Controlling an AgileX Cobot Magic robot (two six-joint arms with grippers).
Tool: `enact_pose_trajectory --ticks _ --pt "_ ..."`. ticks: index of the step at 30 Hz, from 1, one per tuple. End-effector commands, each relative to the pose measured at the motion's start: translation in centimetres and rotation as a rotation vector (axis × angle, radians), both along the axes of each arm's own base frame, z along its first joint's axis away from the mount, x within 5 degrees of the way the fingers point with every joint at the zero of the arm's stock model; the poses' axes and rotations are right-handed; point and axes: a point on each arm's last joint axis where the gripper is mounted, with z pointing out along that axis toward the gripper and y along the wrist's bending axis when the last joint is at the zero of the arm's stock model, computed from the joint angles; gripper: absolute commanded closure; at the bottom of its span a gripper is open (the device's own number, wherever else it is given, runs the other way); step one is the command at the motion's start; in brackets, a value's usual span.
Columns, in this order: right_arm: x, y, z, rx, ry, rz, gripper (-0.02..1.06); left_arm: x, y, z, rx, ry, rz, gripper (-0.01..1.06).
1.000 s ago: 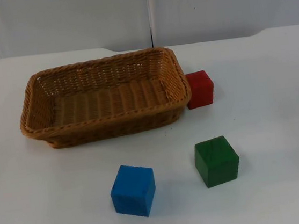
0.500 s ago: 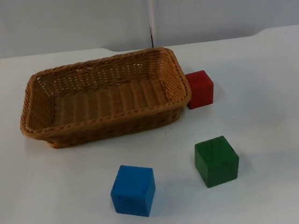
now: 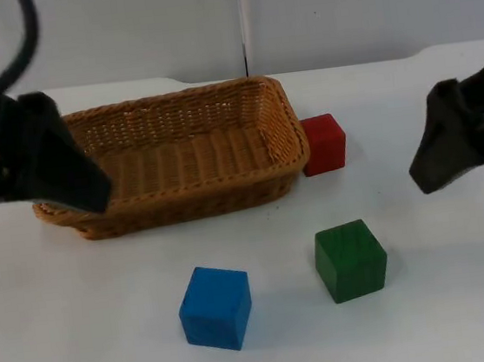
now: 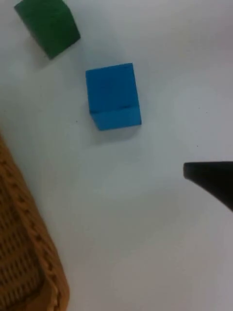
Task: Pick up one cube with each hand and place exactly two cubes into the same basket, leaving the remaining cube outside.
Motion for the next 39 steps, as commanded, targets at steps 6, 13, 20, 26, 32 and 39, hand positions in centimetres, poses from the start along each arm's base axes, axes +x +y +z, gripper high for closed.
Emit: enact_pose_trajectory --ticks 6,13,20,26,32,39 --pt "1.4 1.1 -1.3 0.017 0.002 -0.031 0.17 1.2 -1.9 -2.0 0.021 0.023 -0.044 0.0" --pt "3.5 3.1 -1.9 -0.003 0.033 -0.004 0.17 2.4 -3.6 -5.0 0.066 0.068 -0.075 0.0" --pt "4.5 5.7 -3.8 -0.034 0.06 0.026 0.17 3.3 -4.3 -7.2 0.092 0.089 -0.066 0.0" --pt "5.6 6.3 -5.9 -0.06 0.083 -0.007 0.17 4.0 -4.5 -8.7 0.098 0.108 -0.036 0.0" --pt "6.1 7.4 -7.3 -0.047 0.064 -0.012 0.17 4.0 -5.7 -9.7 0.116 0.093 -0.064 0.0" --pt "6.9 7.7 -8.2 -0.055 0.018 -0.044 0.17 4.4 -7.3 -10.9 0.132 0.012 -0.077 0.0"
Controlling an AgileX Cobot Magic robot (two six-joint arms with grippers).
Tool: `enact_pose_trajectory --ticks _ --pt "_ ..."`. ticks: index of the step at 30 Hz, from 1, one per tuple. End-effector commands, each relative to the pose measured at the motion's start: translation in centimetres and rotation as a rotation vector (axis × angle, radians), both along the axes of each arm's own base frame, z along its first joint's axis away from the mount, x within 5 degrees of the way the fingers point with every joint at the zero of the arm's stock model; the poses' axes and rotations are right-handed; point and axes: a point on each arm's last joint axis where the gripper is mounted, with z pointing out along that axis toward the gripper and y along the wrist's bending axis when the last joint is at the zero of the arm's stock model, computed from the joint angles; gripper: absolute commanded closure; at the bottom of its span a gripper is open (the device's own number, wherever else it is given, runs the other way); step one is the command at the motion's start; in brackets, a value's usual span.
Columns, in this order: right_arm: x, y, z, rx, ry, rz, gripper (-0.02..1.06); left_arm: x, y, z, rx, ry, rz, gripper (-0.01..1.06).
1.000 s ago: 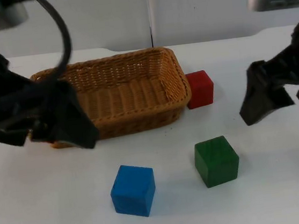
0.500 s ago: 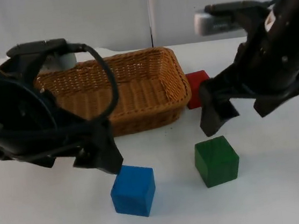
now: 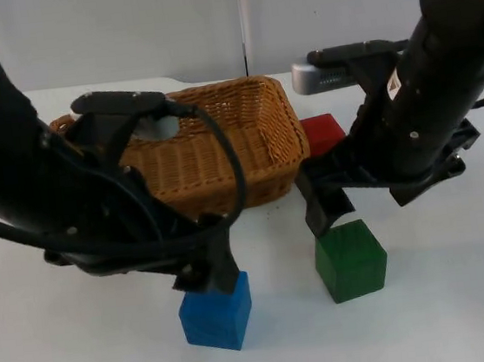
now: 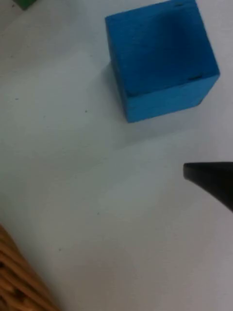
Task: Pick up one cube with each hand and place exactly two cubes into the same basket, leaving the remaining cube outside.
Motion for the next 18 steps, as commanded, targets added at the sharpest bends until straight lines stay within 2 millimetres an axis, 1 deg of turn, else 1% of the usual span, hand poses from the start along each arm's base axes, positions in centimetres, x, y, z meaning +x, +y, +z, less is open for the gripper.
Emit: enact_pose_trajectory --ticks 1,3,7,14,18 --pt "0.3 0.4 0.2 0.023 -0.041 -0.002 0.17 0.5 -0.4 -0.5 -0.003 -0.026 0.015 0.0" --pt "0.4 0.5 0.2 0.027 -0.046 -0.002 0.17 0.6 -0.4 -0.8 0.0 -0.015 0.025 0.0" --pt "0.6 0.6 0.4 0.05 -0.077 -0.006 0.17 1.3 -0.5 -2.2 0.014 -0.024 0.06 0.0" --pt "0.9 0.8 0.0 0.068 -0.091 -0.015 0.17 1.7 -0.6 -3.2 0.025 -0.019 0.076 0.0" --pt "0.9 0.9 -2.2 0.036 -0.047 -0.015 0.17 1.8 -0.6 -4.0 0.036 -0.011 0.084 0.0"
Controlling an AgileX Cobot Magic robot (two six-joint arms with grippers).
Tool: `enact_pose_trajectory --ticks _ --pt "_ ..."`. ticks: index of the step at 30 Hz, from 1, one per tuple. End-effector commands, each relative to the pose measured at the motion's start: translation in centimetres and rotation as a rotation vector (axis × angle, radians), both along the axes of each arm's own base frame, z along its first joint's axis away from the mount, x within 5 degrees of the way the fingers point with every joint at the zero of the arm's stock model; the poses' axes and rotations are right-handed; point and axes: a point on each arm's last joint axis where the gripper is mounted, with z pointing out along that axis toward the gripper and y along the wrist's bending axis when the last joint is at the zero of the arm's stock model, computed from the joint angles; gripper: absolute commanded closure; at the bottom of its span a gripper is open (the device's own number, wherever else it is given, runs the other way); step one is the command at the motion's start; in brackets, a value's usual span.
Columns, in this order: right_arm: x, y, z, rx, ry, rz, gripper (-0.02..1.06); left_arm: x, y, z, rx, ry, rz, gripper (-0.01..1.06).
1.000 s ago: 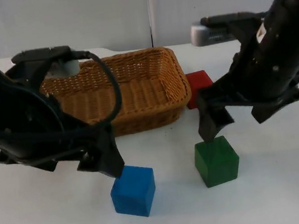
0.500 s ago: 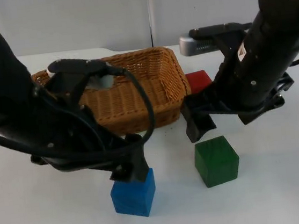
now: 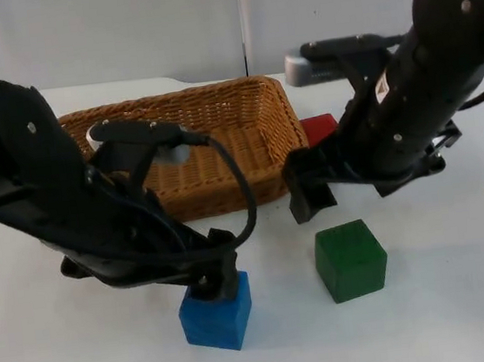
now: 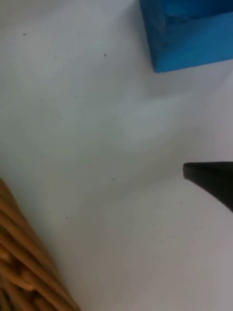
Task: Pick up one cube with each hand and place exactly two cubes into the same basket, leaving the remaining cube outside.
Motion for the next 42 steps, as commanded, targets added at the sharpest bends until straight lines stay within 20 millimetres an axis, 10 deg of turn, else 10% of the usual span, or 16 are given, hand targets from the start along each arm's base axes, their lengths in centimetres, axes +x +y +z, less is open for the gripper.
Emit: enact_pose_trajectory --ticks 1,42 --pt "0.0 0.3 -0.8 -0.002 0.009 -0.001 0.17 0.1 -0.3 -0.3 -0.005 -0.003 0.013 0.0" --pt "0.1 0.4 -3.0 -0.021 0.036 -0.004 0.17 -0.2 -0.9 1.1 -0.033 0.019 -0.015 0.0"
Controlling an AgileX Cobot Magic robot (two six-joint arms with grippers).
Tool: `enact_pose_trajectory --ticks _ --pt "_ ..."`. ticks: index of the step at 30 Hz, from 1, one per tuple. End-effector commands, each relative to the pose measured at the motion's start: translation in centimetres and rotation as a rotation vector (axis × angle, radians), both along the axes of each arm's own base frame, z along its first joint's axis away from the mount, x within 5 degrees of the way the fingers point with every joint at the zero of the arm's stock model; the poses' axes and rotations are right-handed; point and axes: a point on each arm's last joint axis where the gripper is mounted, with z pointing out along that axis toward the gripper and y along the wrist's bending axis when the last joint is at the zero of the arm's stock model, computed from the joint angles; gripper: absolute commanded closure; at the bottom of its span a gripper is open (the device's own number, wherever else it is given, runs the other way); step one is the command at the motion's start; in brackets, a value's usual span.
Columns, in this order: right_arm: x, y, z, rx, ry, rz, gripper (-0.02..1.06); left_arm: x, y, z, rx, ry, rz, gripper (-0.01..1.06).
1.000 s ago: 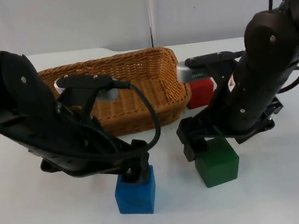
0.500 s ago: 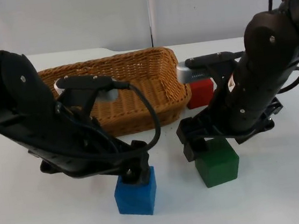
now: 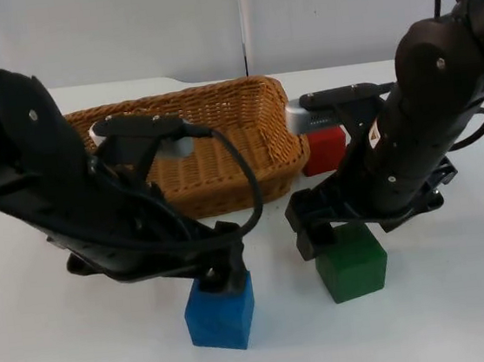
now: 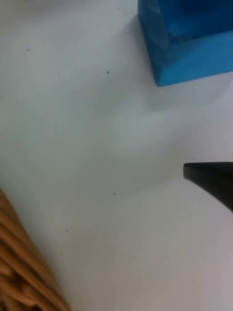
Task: Pick up one cube with each hand and place exactly two cubes into the same basket, leaving the remaining cube outside.
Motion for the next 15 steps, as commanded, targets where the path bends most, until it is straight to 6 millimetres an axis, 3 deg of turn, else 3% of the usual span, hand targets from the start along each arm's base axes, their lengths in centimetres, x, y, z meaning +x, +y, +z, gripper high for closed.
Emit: enact_pose_trajectory --ticks 1,6,10,15 --pt "0.0 0.3 0.2 0.013 -0.014 0.001 0.17 -0.3 -0.5 0.3 -0.007 0.006 -0.021 0.0" --pt "0.0 0.3 0.2 0.013 -0.014 0.001 0.17 -1.1 -2.3 0.5 -0.003 -0.052 -0.104 0.0" --pt "0.0 0.3 0.2 0.01 -0.011 0.001 0.17 -1.0 -2.6 0.4 -0.005 -0.078 -0.101 0.0" --pt "0.0 0.3 0.2 0.01 -0.011 0.001 0.17 -0.9 -2.5 -1.7 0.031 -0.04 -0.096 0.0"
